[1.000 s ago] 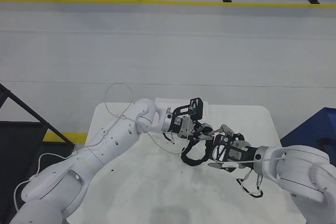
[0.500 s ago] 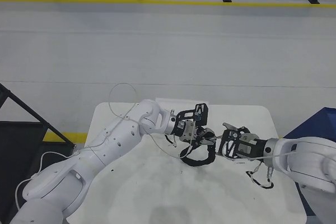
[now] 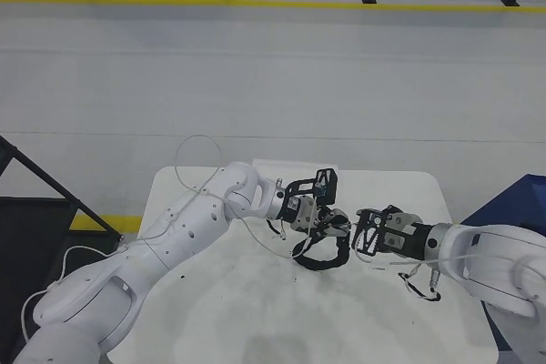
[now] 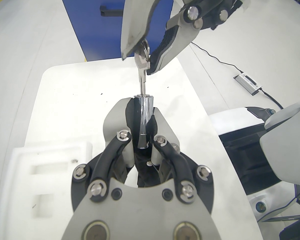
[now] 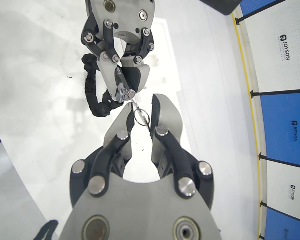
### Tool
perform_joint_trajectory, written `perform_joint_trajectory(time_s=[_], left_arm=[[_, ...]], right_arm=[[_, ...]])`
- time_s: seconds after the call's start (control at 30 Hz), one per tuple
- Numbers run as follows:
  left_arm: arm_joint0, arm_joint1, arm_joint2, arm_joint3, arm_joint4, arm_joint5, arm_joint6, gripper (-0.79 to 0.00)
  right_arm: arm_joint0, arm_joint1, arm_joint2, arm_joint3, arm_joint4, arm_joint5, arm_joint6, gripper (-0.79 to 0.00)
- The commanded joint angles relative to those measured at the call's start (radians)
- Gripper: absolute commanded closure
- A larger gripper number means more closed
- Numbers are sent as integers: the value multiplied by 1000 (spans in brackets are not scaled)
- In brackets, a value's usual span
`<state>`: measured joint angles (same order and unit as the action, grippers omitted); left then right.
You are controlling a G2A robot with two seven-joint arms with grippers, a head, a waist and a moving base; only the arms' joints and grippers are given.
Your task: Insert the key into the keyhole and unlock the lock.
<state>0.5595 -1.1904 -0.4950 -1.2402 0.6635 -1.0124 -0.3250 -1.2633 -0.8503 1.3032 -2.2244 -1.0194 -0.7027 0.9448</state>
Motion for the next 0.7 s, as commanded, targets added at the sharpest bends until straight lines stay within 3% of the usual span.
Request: perform_joint_trajectory(time_s=[0.0,0.1,0.27,0.53,0.57,0.6,0.67], left_arm=[[-2,2,2,-1,-2,0,1,0],[-5,6,4,-4,-4,0,3,0],[-8,11,9,-7,-3,0,10,0],[-8,16,11,-11,25,0,35,0],[-7,17,12,-9,27,0,36,0],[-7,19,12,-5,32,0,34,0],[-6,20,12,7,36,0,29,0]], right_arm=[[-3,1,3,-4,-5,-4,-2,-71],[-8,4,7,-9,-14,-8,0,0],[-10,6,11,15,74,-28,-27,0],[23,9,24,88,315,27,14,0],[28,10,21,102,353,35,32,-262],[38,11,20,108,380,38,50,-785],[50,12,13,123,434,37,66,-785]])
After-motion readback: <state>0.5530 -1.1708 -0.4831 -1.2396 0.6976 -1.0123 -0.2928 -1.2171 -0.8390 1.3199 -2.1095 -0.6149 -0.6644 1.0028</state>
